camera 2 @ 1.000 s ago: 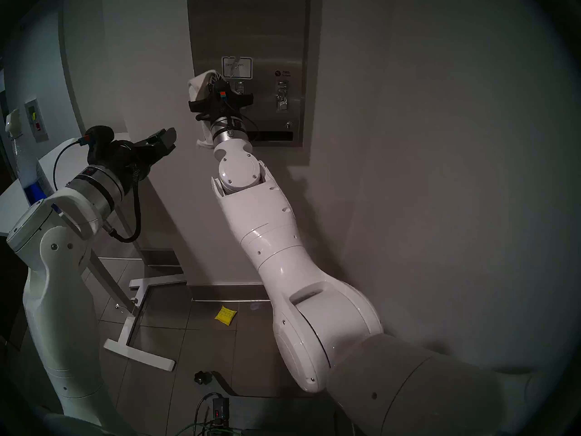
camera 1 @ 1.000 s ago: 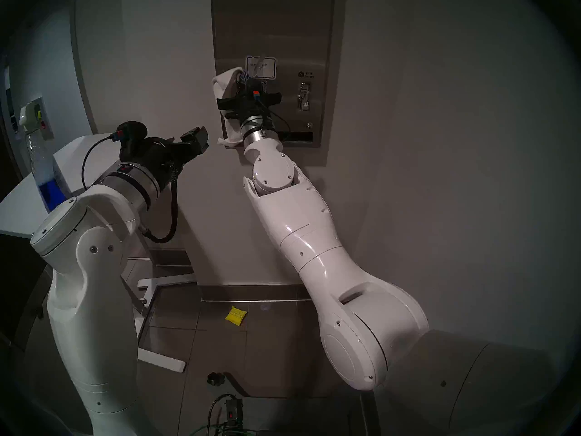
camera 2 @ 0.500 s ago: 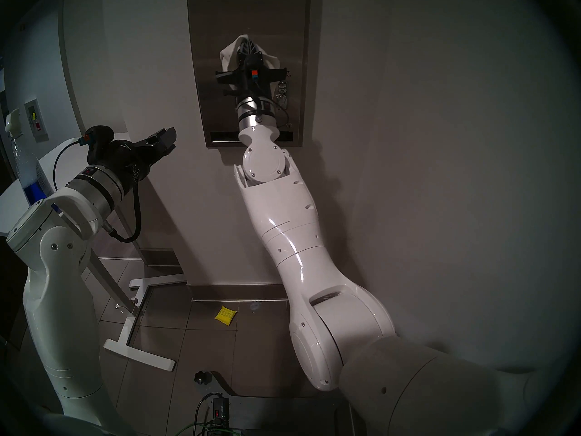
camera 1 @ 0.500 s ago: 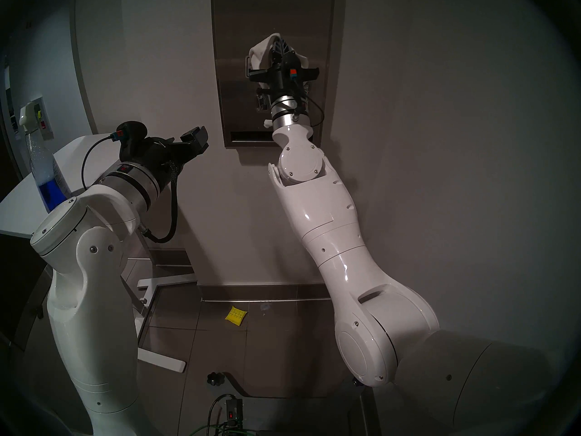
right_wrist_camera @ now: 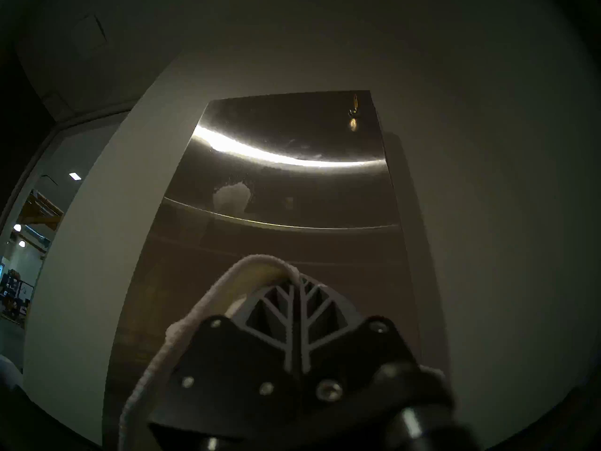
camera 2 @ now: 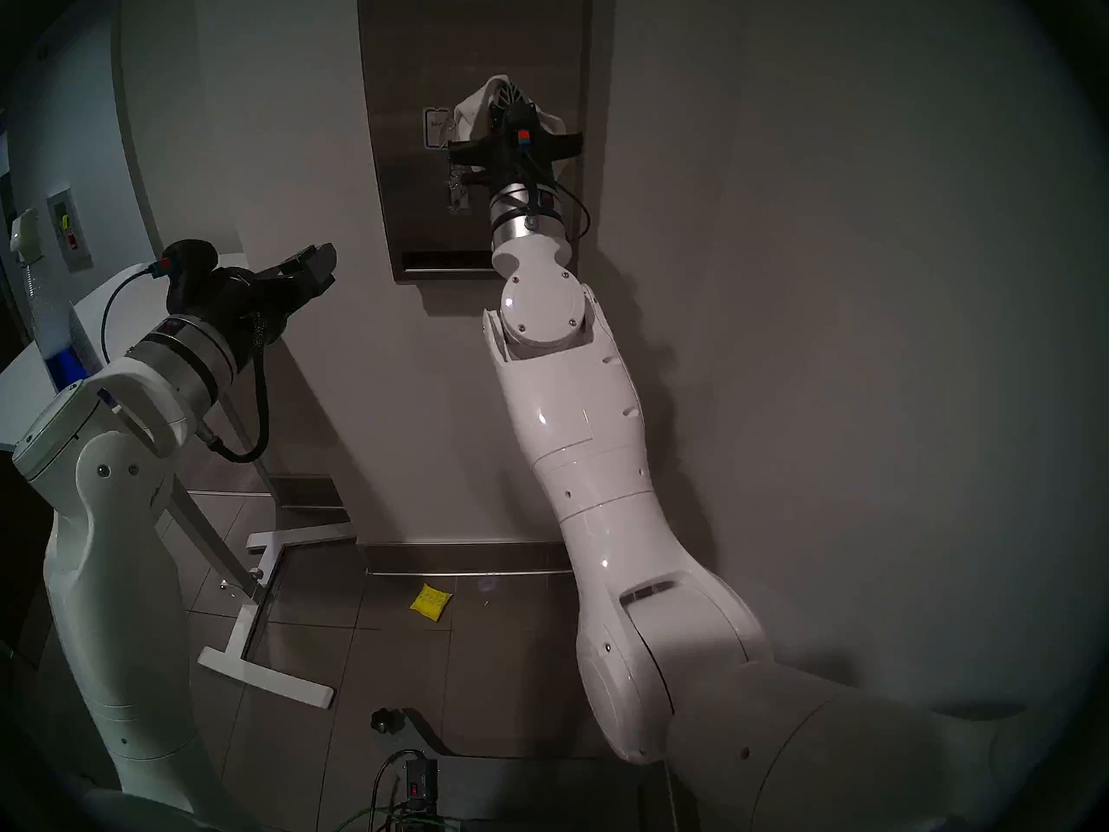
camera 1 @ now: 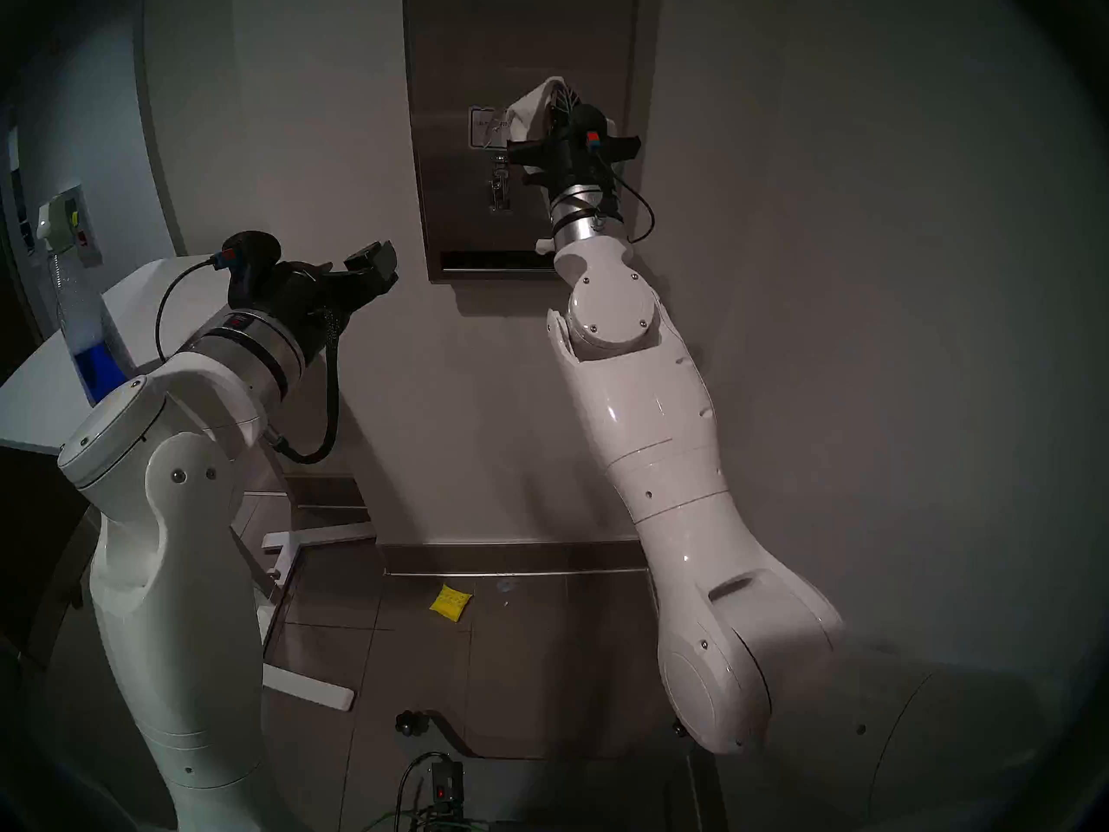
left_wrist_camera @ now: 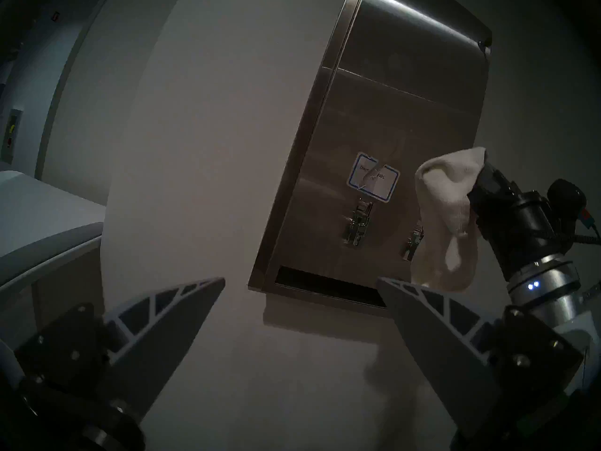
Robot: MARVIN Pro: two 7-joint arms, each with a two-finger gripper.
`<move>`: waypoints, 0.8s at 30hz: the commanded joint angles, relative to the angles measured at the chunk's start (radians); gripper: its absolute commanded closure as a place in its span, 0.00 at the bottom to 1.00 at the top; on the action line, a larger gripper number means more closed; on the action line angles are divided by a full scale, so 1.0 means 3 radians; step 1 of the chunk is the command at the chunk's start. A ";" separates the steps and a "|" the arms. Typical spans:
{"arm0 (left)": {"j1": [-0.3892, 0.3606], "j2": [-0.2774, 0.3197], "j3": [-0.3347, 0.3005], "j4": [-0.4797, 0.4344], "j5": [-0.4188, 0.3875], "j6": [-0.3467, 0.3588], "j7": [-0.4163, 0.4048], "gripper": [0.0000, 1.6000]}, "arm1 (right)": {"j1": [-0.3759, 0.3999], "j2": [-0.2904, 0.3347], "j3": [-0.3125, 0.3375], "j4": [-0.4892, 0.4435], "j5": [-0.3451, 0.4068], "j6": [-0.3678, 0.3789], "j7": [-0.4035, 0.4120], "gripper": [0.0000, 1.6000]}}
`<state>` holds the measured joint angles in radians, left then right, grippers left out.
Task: Pick up the cloth and wipe the surface
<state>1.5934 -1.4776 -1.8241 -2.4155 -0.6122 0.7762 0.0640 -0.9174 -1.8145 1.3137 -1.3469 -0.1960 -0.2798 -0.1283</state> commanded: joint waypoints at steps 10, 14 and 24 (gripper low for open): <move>-0.0080 0.0002 0.0009 -0.0093 0.0001 -0.0035 0.0000 0.00 | -0.0475 0.0105 -0.0068 -0.0687 0.0136 0.0262 0.0177 1.00; -0.0081 0.0001 0.0010 -0.0093 0.0002 -0.0035 0.0001 0.00 | -0.0609 0.0150 -0.0064 -0.0843 0.0166 0.0406 0.0211 1.00; -0.0080 0.0482 0.0118 0.0011 0.0336 -0.0321 -0.0228 0.00 | -0.0760 0.0221 -0.0083 -0.1039 0.0237 0.0616 0.0316 1.00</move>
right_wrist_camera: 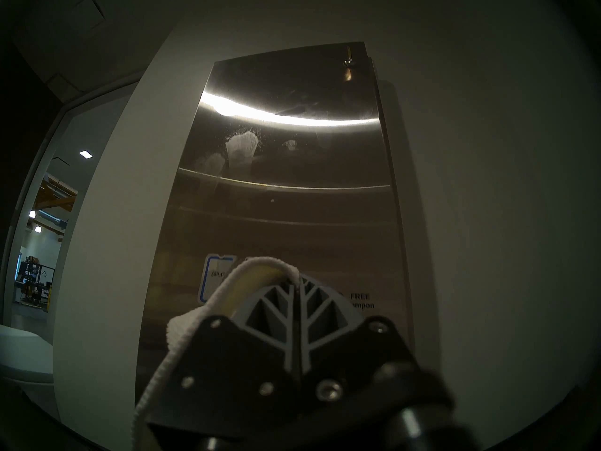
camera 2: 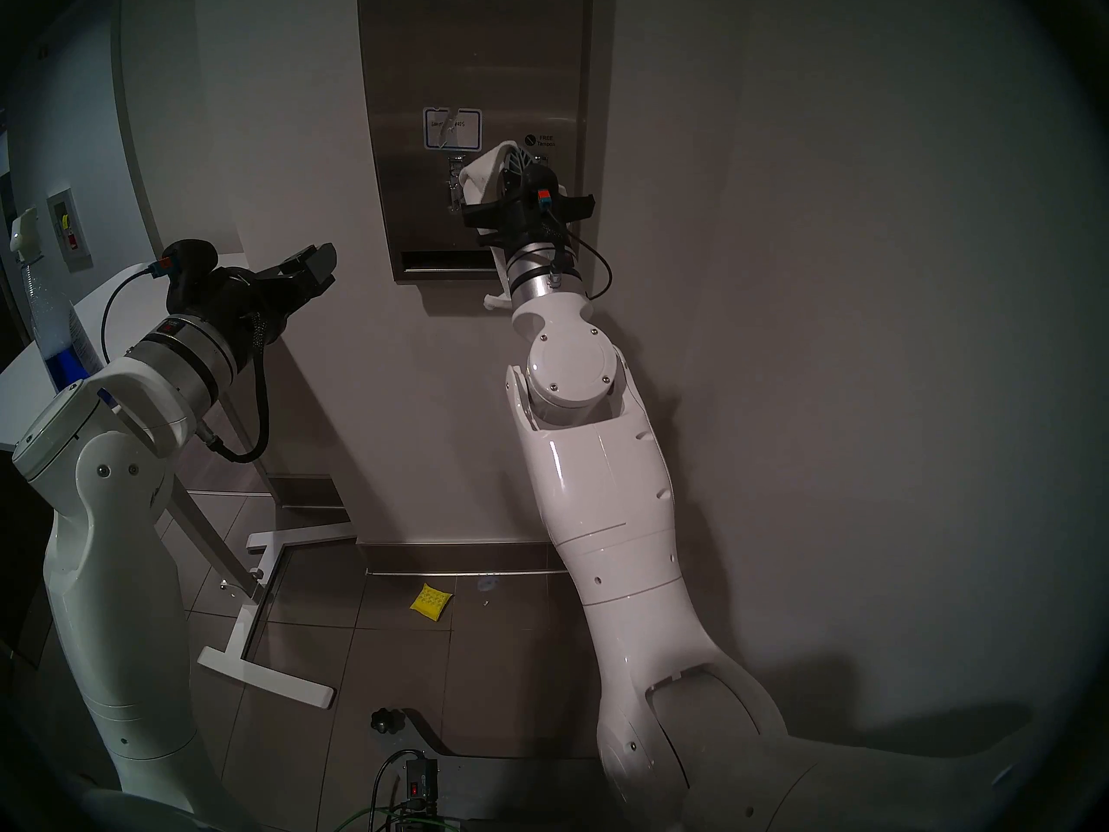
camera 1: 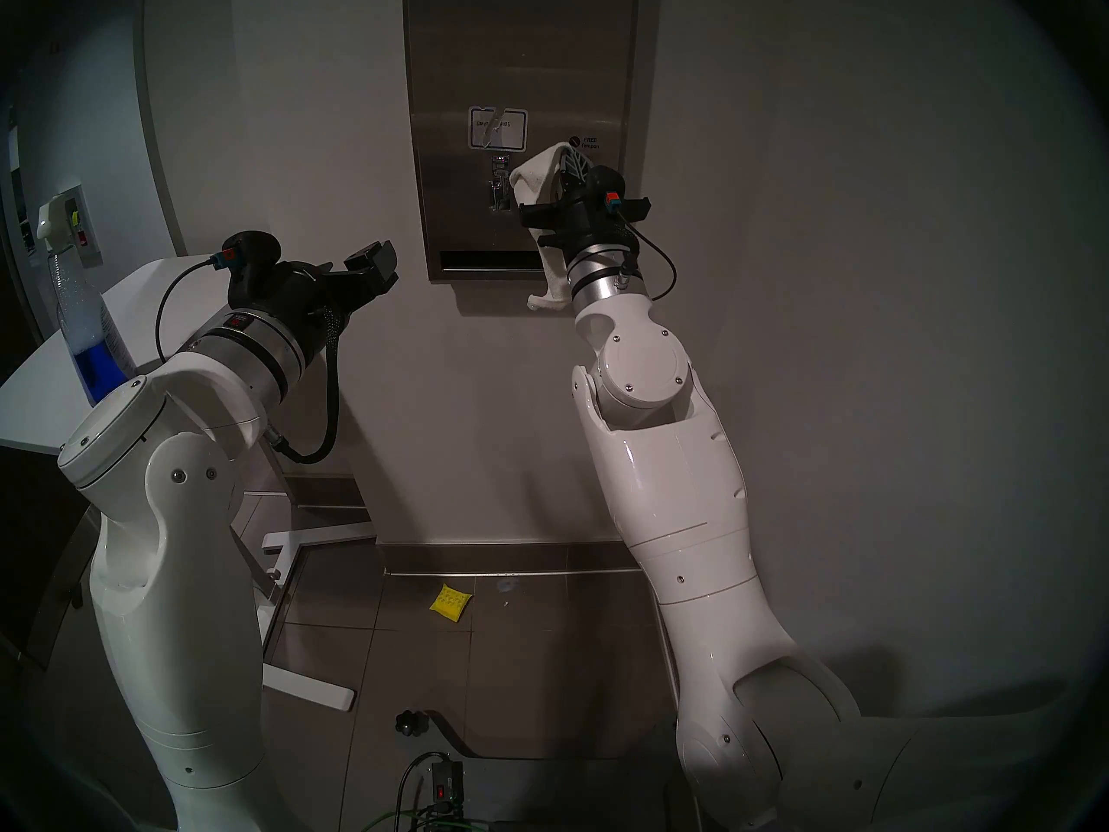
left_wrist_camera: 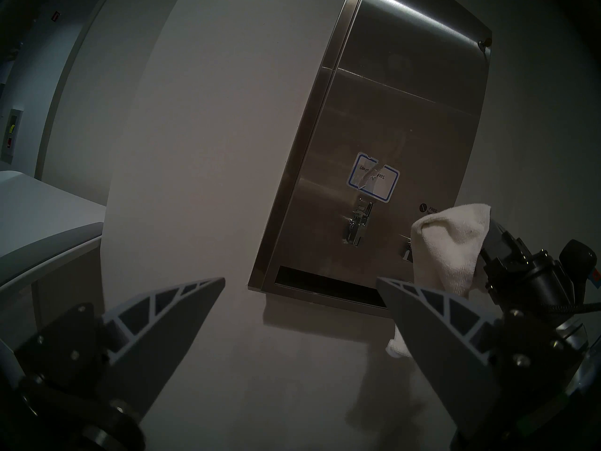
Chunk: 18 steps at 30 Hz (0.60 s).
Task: Pick up the cloth and wipe the surface
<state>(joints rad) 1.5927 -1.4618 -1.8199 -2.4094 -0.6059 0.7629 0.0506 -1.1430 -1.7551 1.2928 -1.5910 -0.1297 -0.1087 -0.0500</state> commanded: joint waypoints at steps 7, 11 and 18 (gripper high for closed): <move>-0.0078 0.0601 0.0130 0.0124 0.0688 -0.0451 -0.0440 0.00 | 0.0081 0.0031 -0.0081 -0.0223 0.0093 0.0099 0.0205 1.00; -0.0054 0.0669 0.0125 0.0182 0.0764 -0.0552 -0.0534 0.00 | 0.0136 0.0018 -0.0122 -0.0212 0.0124 0.0120 0.0271 1.00; -0.0061 0.0721 0.0056 0.0348 0.0785 -0.0739 -0.0700 0.00 | 0.0248 -0.0064 -0.0289 -0.0214 0.0157 0.0183 0.0396 1.00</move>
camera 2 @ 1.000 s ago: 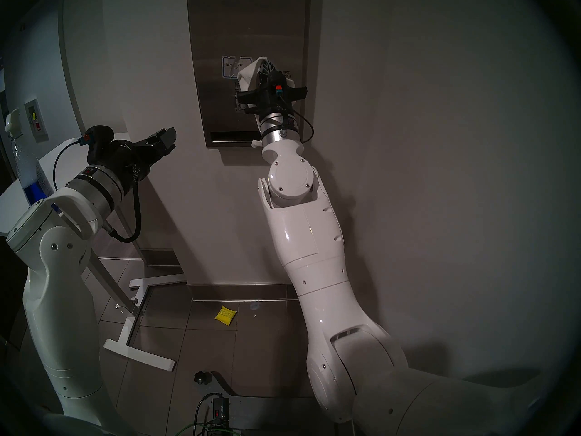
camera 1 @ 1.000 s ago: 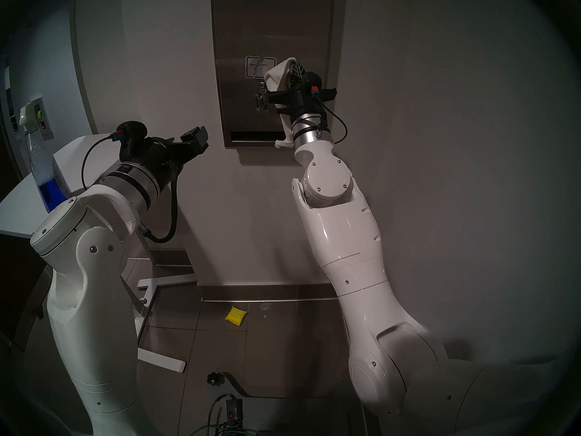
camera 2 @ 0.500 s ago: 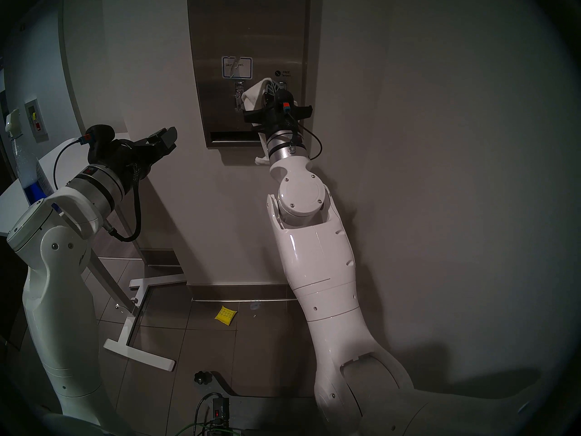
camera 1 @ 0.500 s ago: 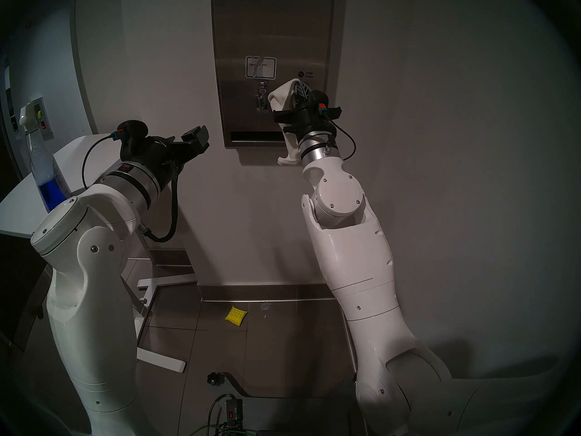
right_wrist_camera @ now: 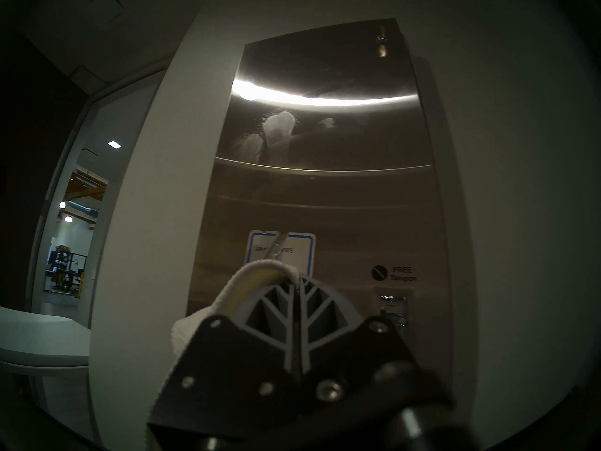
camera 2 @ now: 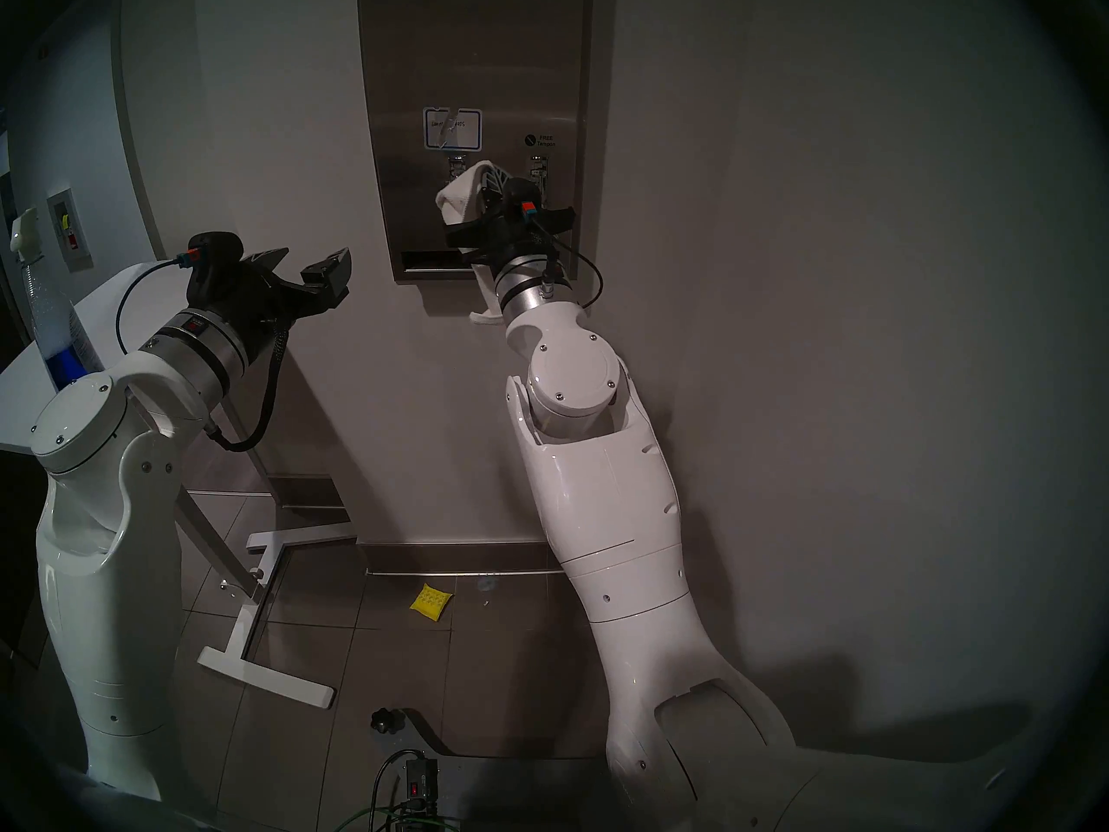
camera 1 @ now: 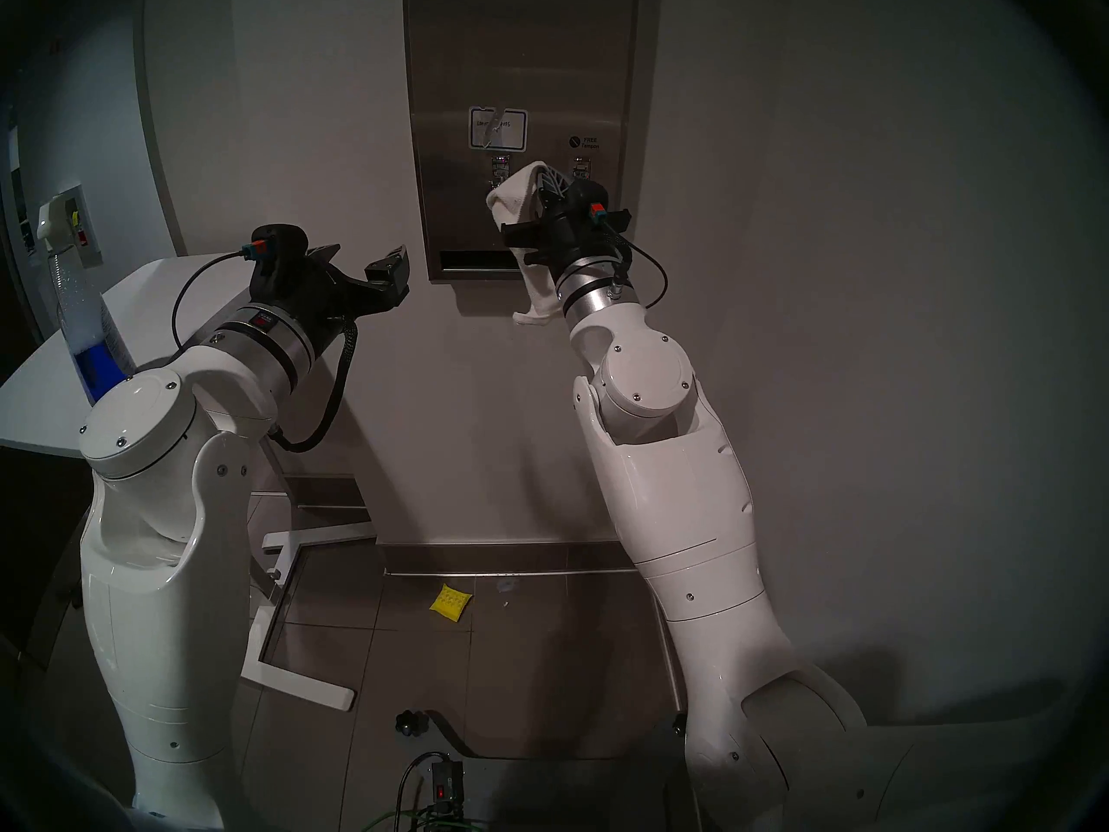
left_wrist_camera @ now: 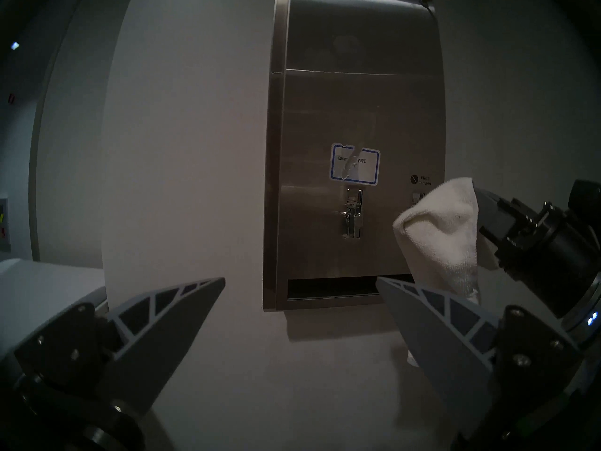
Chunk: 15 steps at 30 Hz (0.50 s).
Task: Pick up the cloth and wipe the surface
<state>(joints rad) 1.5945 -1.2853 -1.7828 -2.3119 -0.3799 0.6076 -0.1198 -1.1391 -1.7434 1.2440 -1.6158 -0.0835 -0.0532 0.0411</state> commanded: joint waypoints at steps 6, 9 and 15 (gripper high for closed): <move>-0.0077 0.0140 -0.0082 0.0110 0.0031 -0.0322 -0.0214 0.00 | 0.0223 -0.0179 -0.0225 -0.0154 0.0035 0.0066 0.0119 1.00; -0.0093 0.0126 -0.0086 0.0154 0.0016 -0.0373 -0.0251 0.00 | 0.0212 -0.0215 -0.0282 -0.0148 0.0054 0.0090 0.0133 1.00; -0.0114 0.0087 -0.0089 0.0176 -0.0052 -0.0392 -0.0319 0.00 | 0.0213 -0.0243 -0.0391 -0.0163 0.0076 0.0128 0.0142 1.00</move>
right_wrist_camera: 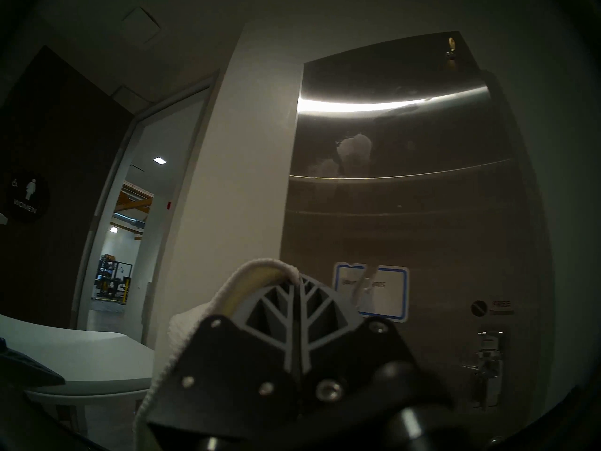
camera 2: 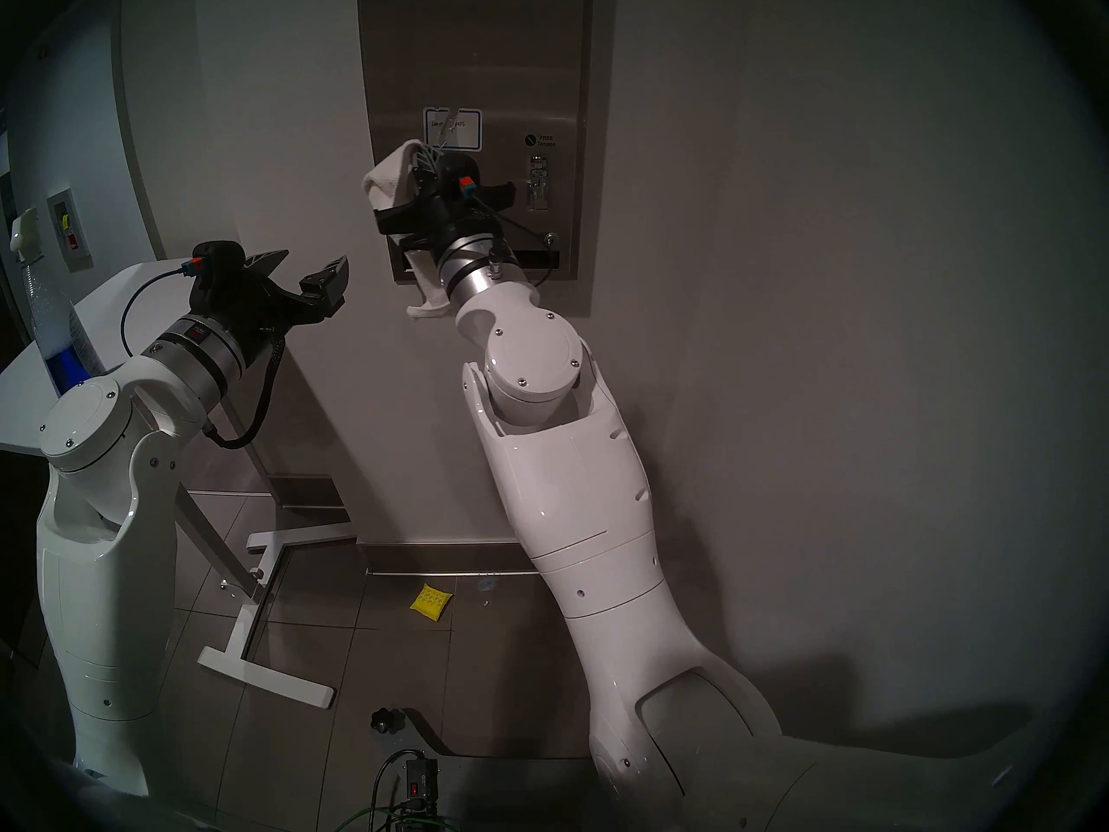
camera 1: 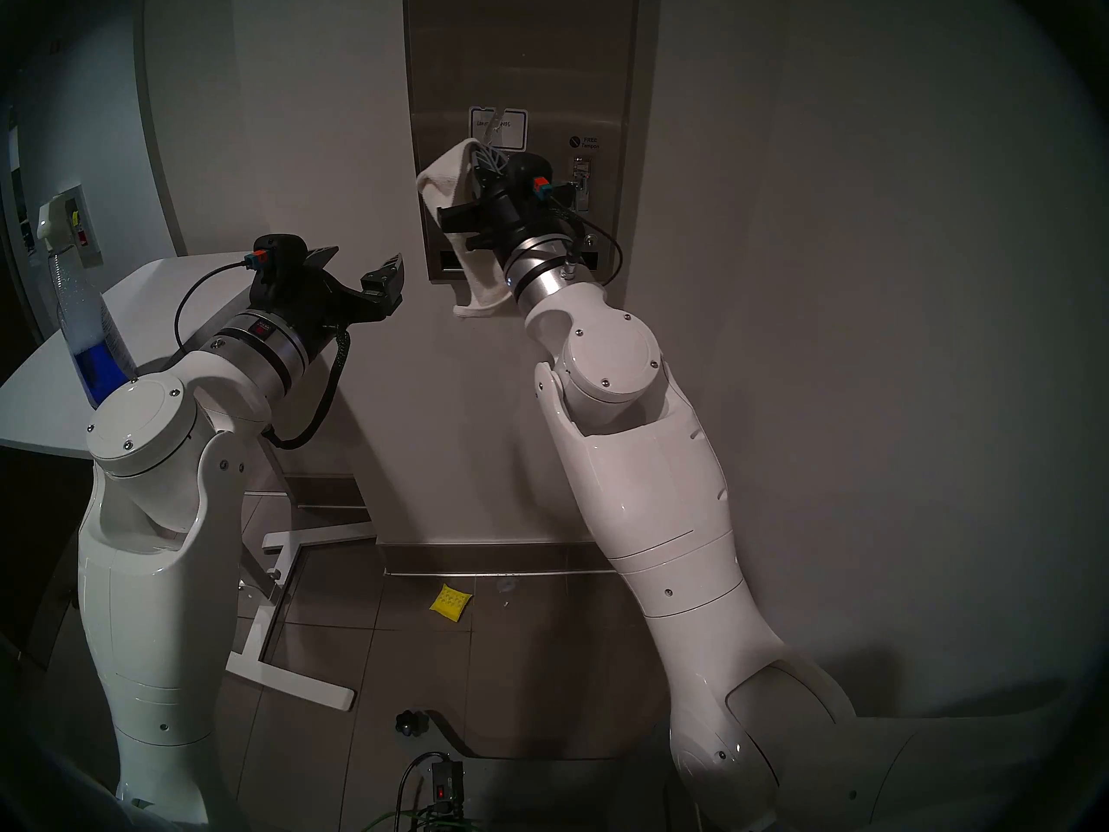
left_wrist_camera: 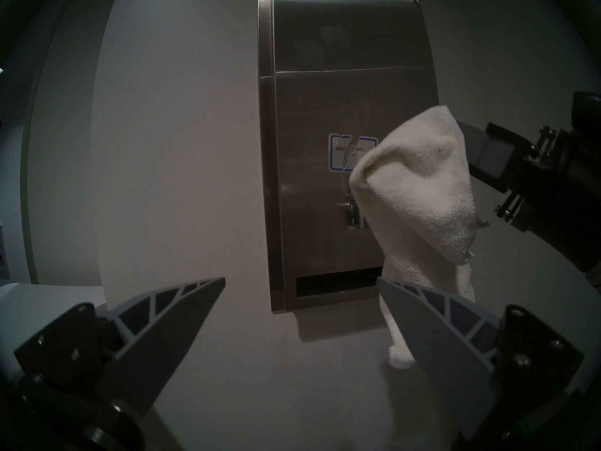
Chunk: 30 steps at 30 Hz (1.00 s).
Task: Pick up the cloth and wipe the surface
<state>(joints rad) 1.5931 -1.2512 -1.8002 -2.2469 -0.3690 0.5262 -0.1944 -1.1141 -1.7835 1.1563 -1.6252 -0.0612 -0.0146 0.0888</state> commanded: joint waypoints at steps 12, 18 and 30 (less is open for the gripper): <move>-0.0150 -0.0071 -0.0069 -0.0004 -0.0196 -0.0122 -0.0133 0.00 | 0.0172 -0.0162 -0.0226 -0.0080 0.0031 0.0088 -0.0007 1.00; -0.0177 -0.0083 -0.0041 0.0021 -0.0203 -0.0115 -0.0150 0.00 | 0.0292 -0.0253 -0.0396 -0.0069 0.0208 0.0192 -0.0077 1.00; -0.0199 -0.0109 -0.0012 0.0055 -0.0194 -0.0123 -0.0174 0.00 | 0.0452 -0.0404 -0.0514 -0.0029 0.0265 0.0316 -0.0140 1.00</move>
<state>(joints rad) 1.5666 -1.2862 -1.8039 -2.2120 -0.4285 0.5092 -0.2466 -1.0421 -1.8583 1.0096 -1.6079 0.0152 0.0810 0.0549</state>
